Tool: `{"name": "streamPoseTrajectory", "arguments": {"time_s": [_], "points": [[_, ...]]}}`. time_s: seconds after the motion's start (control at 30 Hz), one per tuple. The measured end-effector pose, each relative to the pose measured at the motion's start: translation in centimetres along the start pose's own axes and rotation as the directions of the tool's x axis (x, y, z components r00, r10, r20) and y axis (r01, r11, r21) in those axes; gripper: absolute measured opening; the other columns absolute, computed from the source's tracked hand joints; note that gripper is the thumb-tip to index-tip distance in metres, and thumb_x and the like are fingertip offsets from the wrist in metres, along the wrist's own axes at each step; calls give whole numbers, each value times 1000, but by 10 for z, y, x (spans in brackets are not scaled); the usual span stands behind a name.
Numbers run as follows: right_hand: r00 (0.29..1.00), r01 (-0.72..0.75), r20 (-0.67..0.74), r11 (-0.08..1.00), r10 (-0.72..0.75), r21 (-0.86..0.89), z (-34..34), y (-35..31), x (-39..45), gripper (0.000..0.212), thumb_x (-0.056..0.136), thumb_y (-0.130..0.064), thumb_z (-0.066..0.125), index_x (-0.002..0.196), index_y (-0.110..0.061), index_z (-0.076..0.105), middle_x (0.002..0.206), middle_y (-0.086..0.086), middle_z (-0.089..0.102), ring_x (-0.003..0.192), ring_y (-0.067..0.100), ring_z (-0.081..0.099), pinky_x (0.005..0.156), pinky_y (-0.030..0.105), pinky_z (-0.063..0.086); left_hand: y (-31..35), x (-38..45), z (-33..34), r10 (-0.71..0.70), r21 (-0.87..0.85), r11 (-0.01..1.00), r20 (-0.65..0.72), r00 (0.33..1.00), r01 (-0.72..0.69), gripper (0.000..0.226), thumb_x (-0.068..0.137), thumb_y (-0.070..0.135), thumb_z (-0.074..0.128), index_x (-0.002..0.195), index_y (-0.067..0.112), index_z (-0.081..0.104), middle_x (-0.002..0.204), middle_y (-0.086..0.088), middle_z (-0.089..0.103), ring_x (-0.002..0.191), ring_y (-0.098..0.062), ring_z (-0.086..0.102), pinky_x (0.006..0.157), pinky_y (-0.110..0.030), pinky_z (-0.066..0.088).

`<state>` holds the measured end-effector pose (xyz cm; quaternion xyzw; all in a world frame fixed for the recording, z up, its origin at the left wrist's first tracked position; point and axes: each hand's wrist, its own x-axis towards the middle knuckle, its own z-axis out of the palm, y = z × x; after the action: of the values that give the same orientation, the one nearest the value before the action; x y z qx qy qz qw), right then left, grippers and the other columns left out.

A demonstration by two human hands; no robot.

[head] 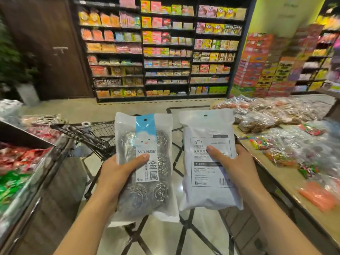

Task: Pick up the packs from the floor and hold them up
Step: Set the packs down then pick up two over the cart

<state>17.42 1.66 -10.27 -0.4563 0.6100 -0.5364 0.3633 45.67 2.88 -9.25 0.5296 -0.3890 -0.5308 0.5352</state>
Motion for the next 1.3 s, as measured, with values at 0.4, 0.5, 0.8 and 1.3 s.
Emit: {"name": "streamPoseTrajectory", "arguments": {"time_s": [0.4,0.5,0.8,1.3], "points": [[996,20,87,999,-18,-30,99,6,180,49,68,-55,90,106,-27,74,100,-8,80,92,19,77,89,50,61,17,172,8,-34,-14,999,-63,997,34,35,79,18,84,112,11,71,92,-14,81,81,-35,79,76,-45,62],[992,10,127,1000,-9,-2,119,11,235,47,71,-51,90,107,-26,74,99,-8,81,91,17,78,88,49,62,21,219,16,-23,0,1000,-103,994,23,33,80,18,83,111,12,72,92,-14,81,81,-34,79,77,-45,61],[946,-21,324,1000,19,3,190,6,393,29,80,-35,86,100,-27,67,93,-3,80,81,18,79,78,43,64,29,352,27,-50,-79,996,-267,962,29,38,80,14,83,116,9,73,98,-16,80,87,-37,79,82,-48,61],[848,38,528,990,41,-139,379,42,567,43,76,-46,88,106,-25,67,95,-4,79,82,16,78,76,43,65,-16,539,-49,-88,-197,980,-516,852,-18,38,78,15,85,115,10,74,101,-15,81,92,-34,78,90,-52,60]]}}
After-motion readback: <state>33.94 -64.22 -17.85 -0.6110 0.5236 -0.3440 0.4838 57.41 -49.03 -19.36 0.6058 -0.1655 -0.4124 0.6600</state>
